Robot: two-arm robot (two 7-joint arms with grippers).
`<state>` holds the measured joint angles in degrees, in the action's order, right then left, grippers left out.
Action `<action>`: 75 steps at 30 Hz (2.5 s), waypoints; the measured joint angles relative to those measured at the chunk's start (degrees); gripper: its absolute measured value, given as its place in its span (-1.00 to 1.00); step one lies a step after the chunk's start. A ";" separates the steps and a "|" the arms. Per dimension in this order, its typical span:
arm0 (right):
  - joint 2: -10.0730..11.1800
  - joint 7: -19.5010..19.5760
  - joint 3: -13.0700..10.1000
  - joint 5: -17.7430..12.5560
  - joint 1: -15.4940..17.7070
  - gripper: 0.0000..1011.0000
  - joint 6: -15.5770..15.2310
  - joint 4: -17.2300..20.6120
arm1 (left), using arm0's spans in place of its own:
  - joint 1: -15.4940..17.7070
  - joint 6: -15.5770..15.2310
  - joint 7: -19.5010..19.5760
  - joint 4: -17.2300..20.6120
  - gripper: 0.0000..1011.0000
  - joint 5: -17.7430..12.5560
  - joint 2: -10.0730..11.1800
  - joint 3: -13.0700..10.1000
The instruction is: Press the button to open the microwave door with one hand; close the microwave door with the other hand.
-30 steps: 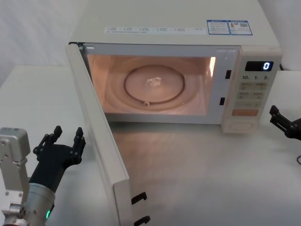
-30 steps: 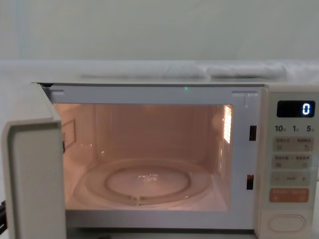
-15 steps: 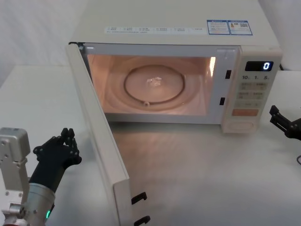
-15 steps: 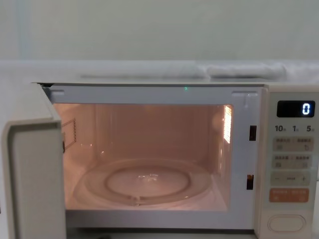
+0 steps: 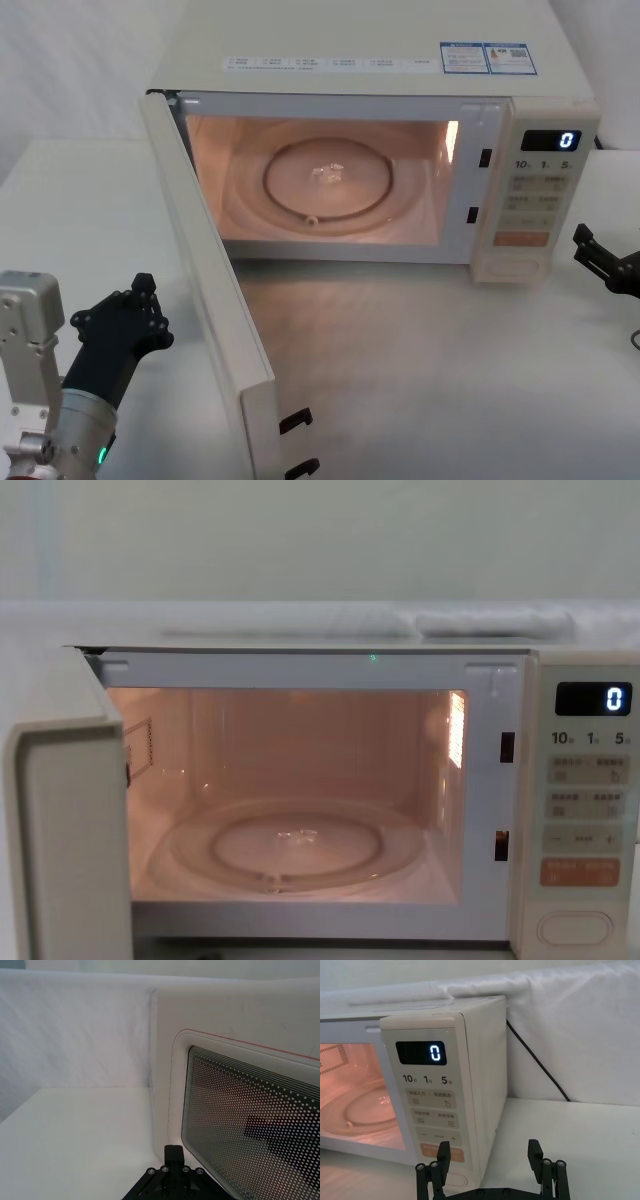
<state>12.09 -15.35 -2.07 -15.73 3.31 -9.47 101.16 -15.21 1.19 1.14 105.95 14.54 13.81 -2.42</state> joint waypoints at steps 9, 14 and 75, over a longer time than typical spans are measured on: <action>0.00 0.00 0.00 0.00 0.00 0.98 0.00 0.00 | -1.74 -1.39 3.99 1.72 -1.00 1.41 1.08 2.83; 0.00 0.00 -0.01 0.00 0.00 0.98 0.00 0.00 | -5.03 -1.48 5.64 3.86 -1.00 3.38 1.72 7.64; 0.00 0.00 0.00 0.00 0.00 0.98 0.01 0.00 | -1.06 0.83 30.11 13.40 -1.00 22.89 22.31 0.63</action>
<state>12.09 -15.35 -2.08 -15.74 3.31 -9.46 101.16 -16.27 2.02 31.25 119.36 37.43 36.12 -1.79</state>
